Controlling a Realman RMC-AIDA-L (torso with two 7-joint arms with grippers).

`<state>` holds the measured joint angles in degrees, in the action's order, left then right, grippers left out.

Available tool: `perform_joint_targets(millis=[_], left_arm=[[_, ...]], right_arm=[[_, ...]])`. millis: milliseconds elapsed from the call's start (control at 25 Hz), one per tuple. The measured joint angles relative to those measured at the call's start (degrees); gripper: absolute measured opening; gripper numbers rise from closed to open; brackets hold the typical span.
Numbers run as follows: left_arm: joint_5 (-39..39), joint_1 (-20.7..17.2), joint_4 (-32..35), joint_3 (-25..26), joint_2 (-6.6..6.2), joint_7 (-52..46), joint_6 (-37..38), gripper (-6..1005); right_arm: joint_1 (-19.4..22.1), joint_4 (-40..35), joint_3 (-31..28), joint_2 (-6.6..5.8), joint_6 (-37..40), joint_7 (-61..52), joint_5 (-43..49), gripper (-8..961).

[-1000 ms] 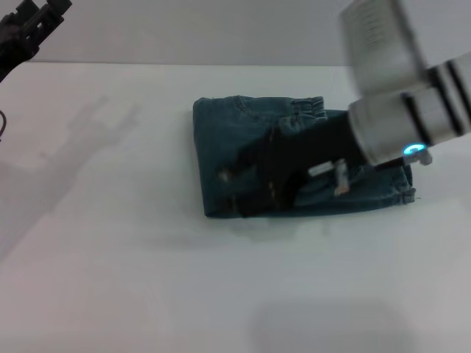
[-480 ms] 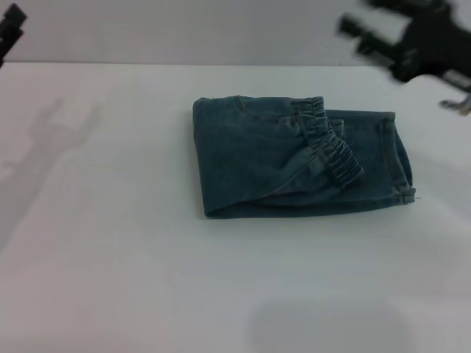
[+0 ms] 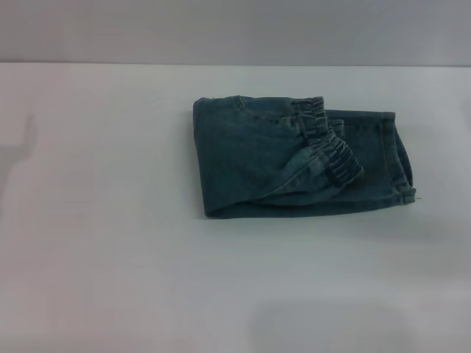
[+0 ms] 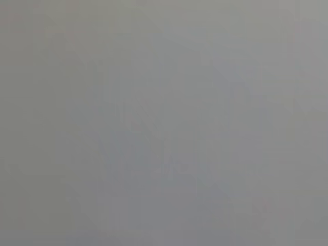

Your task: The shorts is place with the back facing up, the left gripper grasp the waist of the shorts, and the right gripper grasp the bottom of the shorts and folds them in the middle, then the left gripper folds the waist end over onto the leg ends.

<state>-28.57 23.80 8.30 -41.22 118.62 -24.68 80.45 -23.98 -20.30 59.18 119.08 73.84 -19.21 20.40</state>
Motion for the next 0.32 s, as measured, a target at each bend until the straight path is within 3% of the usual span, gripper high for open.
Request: perform_joint_targets(millis=[160,320], left_arm=[[3.2,1.0,-3.3,0.0,-0.09,10.4,0.2,844],[3.4,1.1,-3.7,0.0,-0.07,14.2,-0.7,846]], right_arm=[[-2.4,6.3,-0.3,-0.02,0.6,5.4,-8.4,504],[-3.7,9.6,-0.3,0.03,0.1,10.8,-15.5,504]])
